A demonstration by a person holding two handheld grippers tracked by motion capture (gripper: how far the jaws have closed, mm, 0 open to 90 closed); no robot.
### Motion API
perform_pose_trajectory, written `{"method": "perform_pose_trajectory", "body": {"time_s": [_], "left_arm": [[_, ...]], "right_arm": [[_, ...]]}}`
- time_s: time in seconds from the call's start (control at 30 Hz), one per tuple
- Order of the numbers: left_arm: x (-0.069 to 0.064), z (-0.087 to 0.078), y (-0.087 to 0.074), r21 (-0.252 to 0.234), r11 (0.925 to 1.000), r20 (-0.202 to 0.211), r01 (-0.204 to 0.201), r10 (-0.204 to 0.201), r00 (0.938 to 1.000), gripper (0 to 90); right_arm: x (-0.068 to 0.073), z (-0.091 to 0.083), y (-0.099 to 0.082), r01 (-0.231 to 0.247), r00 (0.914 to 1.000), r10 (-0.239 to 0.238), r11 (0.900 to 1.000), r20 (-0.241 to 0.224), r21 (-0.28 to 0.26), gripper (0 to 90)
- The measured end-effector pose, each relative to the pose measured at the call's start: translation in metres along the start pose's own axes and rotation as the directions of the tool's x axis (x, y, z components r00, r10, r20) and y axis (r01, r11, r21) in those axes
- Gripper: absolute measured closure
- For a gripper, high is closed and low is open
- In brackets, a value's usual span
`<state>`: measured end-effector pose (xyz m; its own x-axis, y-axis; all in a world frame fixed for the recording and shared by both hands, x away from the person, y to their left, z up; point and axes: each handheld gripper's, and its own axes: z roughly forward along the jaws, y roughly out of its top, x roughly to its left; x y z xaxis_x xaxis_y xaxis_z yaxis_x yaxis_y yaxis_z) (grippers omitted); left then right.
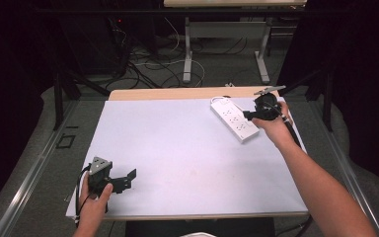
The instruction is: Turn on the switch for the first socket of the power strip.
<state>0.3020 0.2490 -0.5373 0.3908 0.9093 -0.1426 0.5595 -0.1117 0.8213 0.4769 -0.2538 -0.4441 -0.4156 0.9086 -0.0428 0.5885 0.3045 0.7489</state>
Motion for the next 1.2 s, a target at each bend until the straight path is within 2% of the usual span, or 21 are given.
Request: {"method": "perform_pose_trajectory", "body": {"time_s": [0.07,0.2,0.4,0.6,0.8,1.07,1.2], "left_arm": [[0.000,0.000,0.000,0.000,1.0000,-0.002,0.001,-0.001,1.0000,1.6],[0.002,-0.001,-0.001,0.008,0.9999,-0.001,0.008,-0.008,1.0000,1.6],[0.004,0.001,0.000,0.012,0.9997,-0.003,0.021,-0.021,0.9998,1.9],[0.004,0.004,0.001,0.014,0.9997,0.001,0.020,-0.020,0.9998,1.9],[0.003,0.003,0.000,0.017,0.9996,0.001,0.022,-0.022,0.9998,1.9],[0.004,0.002,-0.001,0.020,0.9997,-0.001,0.016,-0.016,0.9999,1.9],[0.003,0.001,-0.001,0.016,0.9997,0.001,0.019,-0.019,0.9998,2.0]], "right_arm": [[0.000,0.001,0.001,0.004,1.0000,-0.004,1.0000,0.003,0.003,44.3],[-0.004,0.009,0.004,-0.017,0.9998,0.017,0.9998,-0.008,0.014,44.1],[-0.008,0.017,0.007,-0.042,0.9990,0.042,0.9991,-0.013,0.001,44.3],[-0.010,0.027,0.015,-0.051,0.9987,0.050,0.9984,0.012,0.025,45.0],[-0.011,0.039,0.021,-0.063,0.9978,0.063,0.9980,0.023,-0.010,47.8],[-0.009,0.049,0.026,-0.096,0.9944,0.096,0.9953,0.044,0.012,48.7],[-0.005,0.052,0.029,-0.092,0.9949,0.091,0.9957,0.044,0.011,50.4]]}}
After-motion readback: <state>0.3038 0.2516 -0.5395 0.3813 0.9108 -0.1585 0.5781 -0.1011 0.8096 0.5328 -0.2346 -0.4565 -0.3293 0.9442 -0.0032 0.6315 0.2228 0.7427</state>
